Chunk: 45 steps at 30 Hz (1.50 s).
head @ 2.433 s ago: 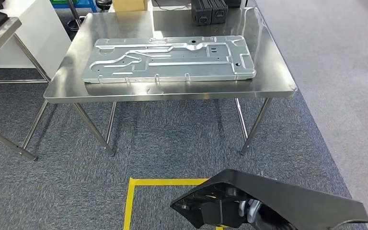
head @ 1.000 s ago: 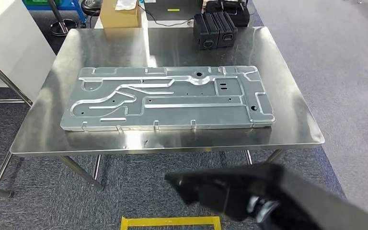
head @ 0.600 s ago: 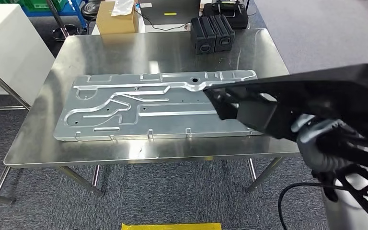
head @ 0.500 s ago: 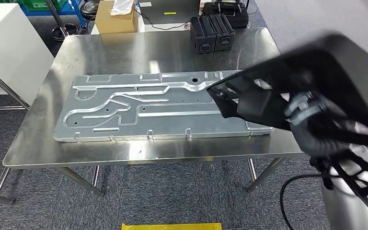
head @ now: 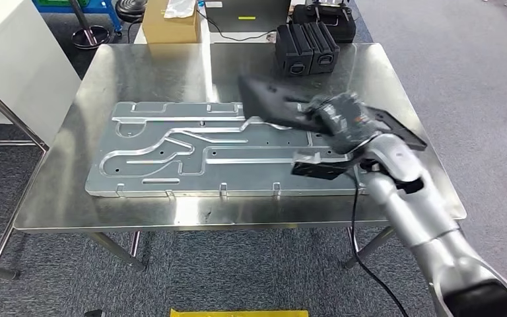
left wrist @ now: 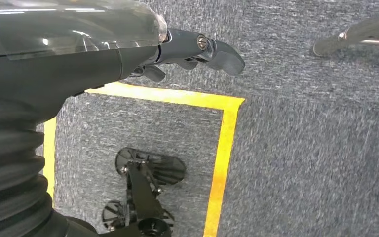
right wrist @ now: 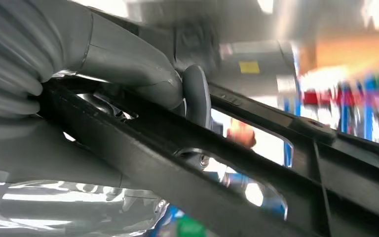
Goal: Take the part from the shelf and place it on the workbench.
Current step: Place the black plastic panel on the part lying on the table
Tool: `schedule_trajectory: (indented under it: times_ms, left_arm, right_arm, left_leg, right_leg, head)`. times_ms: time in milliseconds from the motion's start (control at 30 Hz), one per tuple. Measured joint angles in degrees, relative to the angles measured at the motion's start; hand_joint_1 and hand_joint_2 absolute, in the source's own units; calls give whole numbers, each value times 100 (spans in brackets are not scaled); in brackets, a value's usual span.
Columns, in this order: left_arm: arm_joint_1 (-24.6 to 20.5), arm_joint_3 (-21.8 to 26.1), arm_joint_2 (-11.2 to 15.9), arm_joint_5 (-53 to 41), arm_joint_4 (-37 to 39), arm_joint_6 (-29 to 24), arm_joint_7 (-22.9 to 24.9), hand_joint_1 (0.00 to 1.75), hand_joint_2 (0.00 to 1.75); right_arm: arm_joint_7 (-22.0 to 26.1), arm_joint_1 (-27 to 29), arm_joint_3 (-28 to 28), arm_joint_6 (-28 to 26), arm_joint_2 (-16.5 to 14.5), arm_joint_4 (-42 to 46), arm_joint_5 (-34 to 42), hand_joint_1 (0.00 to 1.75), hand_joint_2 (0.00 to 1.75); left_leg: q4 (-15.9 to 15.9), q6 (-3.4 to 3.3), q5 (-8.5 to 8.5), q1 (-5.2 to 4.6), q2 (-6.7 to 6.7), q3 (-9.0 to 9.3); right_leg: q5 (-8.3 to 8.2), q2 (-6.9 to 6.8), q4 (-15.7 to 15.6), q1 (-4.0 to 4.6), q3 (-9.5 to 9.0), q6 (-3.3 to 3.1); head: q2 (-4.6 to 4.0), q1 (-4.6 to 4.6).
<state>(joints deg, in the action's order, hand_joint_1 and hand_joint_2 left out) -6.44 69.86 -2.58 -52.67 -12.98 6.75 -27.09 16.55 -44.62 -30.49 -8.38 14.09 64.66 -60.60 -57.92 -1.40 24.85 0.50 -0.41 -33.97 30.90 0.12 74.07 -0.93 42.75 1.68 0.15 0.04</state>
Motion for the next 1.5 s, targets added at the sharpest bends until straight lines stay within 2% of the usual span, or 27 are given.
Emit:
schedule_trajectory:
  times_ms: [67,100,133,200,300,367,433,467,500,533,600,667,767,833,933,967,1000,1033,1067,1133,1167,1233,1333,1367,1433,1467,1500]
  left_arm:
    - [2,1,-1,11,0,0,-4,0,175]
    - [3,2,-1,19,0,1,-11,0,175]
    - [6,2,-1,28,0,3,-20,0,175]
    - [9,2,-1,49,0,16,-48,0,175]
    - [32,3,4,87,1,39,-80,0,175]
    - [45,6,7,114,2,57,-99,0,175]
    - [58,11,9,138,2,86,-138,0,175]
    - [68,14,10,153,2,107,-167,0,175]
    - [80,17,11,165,2,125,-199,0,175]
    - [92,19,12,174,2,138,-235,0,175]
    - [108,25,17,184,2,147,-301,0,175]
    - [110,27,22,182,2,150,-358,0,175]
    - [127,29,21,163,2,167,-400,0,175]
    - [133,30,21,129,2,178,-392,0,175]
    - [121,29,22,70,2,165,-354,0,175]
    - [120,28,22,60,2,157,-344,0,131]
    - [121,28,22,52,2,150,-332,0,87]
    - [124,29,21,50,2,146,-325,0,44]
    - [126,29,21,50,2,142,-320,0,0]
    - [123,30,12,52,3,137,-319,0,0]
    - [117,30,8,53,4,136,-319,0,0]
    - [110,30,2,54,4,134,-309,0,0]
    - [111,30,12,47,5,151,-283,0,0]
    - [111,29,14,43,5,165,-277,0,0]
    - [112,28,10,31,7,203,-269,0,0]
    - [115,28,11,29,7,223,-267,0,0]
    - [118,28,15,28,7,243,-267,0,0]
  right_arm:
    - [-145,-282,-341,-35,-232,-646,-397,175,175]
    - [-203,-428,-494,-62,-370,-964,-566,175,175]
    - [-250,-569,-634,-85,-510,-1261,-708,175,175]
    - [-308,-798,-896,-116,-797,-1814,-909,175,175]
    - [-338,-1001,-1162,-115,-1153,-2429,-1016,175,175]
    - [-368,-1115,-1270,-96,-1378,-2752,-1063,175,175]
    - [-399,-1194,-1373,-45,-1587,-3065,-1119,175,175]
    - [-408,-1208,-1418,-13,-1675,-3201,-1145,175,175]
    - [-418,-1213,-1455,16,-1751,-3324,-1166,175,175]
    - [-428,-1219,-1485,38,-1823,-3432,-1181,175,175]
    - [-464,-1261,-1519,63,-1952,-3622,-1194,87,87]
    - [-507,-1331,-1542,70,-2051,-3786,-1192,0,0]
    - [-554,-1367,-1577,57,-2130,-3965,-1188,0,0]
    - [-567,-1377,-1594,52,-2156,-4044,-1185,0,0]
    - [-585,-1390,-1606,44,-2172,-4138,-1171,0,0]
    - [-589,-1381,-1607,40,-2174,-4171,-1162,0,0]
    - [-589,-1370,-1608,34,-2176,-4207,-1149,0,0]
    - [-588,-1361,-1609,22,-2176,-4237,-1131,0,0]
    - [-580,-1358,-1609,1,-2177,-4260,-1104,0,0]
    - [-548,-1369,-1608,-66,-2179,-4279,-1037,0,0]
    - [-517,-1376,-1608,-106,-2183,-4279,-996,0,0]
    - [-405,-1376,-1589,-194,-2186,-4281,-862,0,0]
    - [87,-1351,-1409,-388,-2186,-4225,-314,0,0]
    - [321,-1340,-1292,-452,-2187,-4177,-66,0,0]
    - [834,-1283,-1004,-518,-2183,-4043,503,0,0]
    - [1131,-1212,-830,-471,-2174,-3927,896,0,0]
    - [1453,-1097,-628,-354,-2160,-3744,1431,0,0]
  left_leg:
    - [-38,26,54,-1,-17,28]
    - [-63,48,83,-11,-21,32]
    - [-80,73,104,-18,-23,24]
    - [-88,126,117,-28,-24,5]
    - [-148,225,195,-19,-17,-12]
    - [-630,294,450,-3,-5,-236]
    - [-1400,343,742,12,1,-632]
    - [-1652,359,785,19,1,-783]
    - [-1697,370,710,26,2,-842]
    - [-1511,377,525,36,3,-789]
    - [-747,380,80,58,6,-472]
    - [-224,343,-87,52,-1,-249]
    - [-133,236,-70,40,-6,-216]
    - [-97,161,-86,55,-2,-193]
    - [-82,94,-86,50,3,-175]
    - [-83,87,-82,46,2,-172]
    - [-85,83,-78,43,0,-167]
    - [-87,82,-74,39,-4,-157]
    - [-88,86,-68,35,-7,-143]
    - [-95,110,-51,16,-8,-127]
    - [-96,130,-46,8,-7,-126]
    - [-86,185,-42,-2,-4,-124]
    - [-204,274,71,7,1,-161]
    - [-428,298,213,13,4,-251]
    - [-1140,338,582,26,6,-558]
    - [-1461,355,703,32,7,-703]
    - [-1619,367,724,37,7,-775]
  right_leg:
    - [-466,2,-665,4,-236,-41]
    - [-637,5,-1014,19,-380,-67]
    - [-718,9,-1274,33,-492,-96]
    - [-688,21,-1427,64,-556,-139]
    - [-666,19,-1489,37,-604,-222]
    - [-656,13,-1524,16,-654,-284]
    - [-631,14,-1524,22,-686,-321]
    - [-616,14,-1521,23,-704,-327]
    - [-600,15,-1516,22,-723,-326]
    - [-580,17,-1507,19,-744,-318]
    - [-530,24,-1475,22,-775,-285]
    - [-498,34,-1439,43,-766,-235]
    - [-486,36,-1444,52,-758,-150]
    - [-348,27,-1254,40,-683,-94]
    - [110,20,-280,27,-209,-47]
    - [182,19,-2,24,-57,-41]
    - [153,19,106,23,18,-43]
    - [14,19,-17,23,-20,-56]
    - [-201,19,-344,26,-163,-82]
    - [-539,14,-1115,47,-514,-143]
    - [-610,13,-1354,62,-625,-165]
    - [-609,17,-1467,92,-673,-190]
    - [-650,19,-1541,46,-712,-272]
    - [-662,17,-1565,26,-726,-296]
    - [-661,11,-1566,26,-732,-319]
    - [-657,8,-1561,27,-732,-321]
    - [-652,6,-1555,26,-733,-321]
  head:
    - [0,1]
    - [0,-2]
    - [0,-3]
    - [0,-17]
    - [0,-30]
    - [0,-48]
    - [-1,-60]
    - [-1,-60]
    - [0,-60]
    - [0,-60]
    - [-1,-59]
    - [-1,-63]
    - [0,-66]
    - [-1,-63]
    - [-1,-61]
    - [0,-61]
    - [-1,-61]
    - [-1,-61]
    - [0,-61]
    - [0,-63]
    - [0,-64]
    - [0,-67]
    - [0,-73]
    - [0,-79]
    - [0,-89]
    - [0,-88]
    - [0,-88]
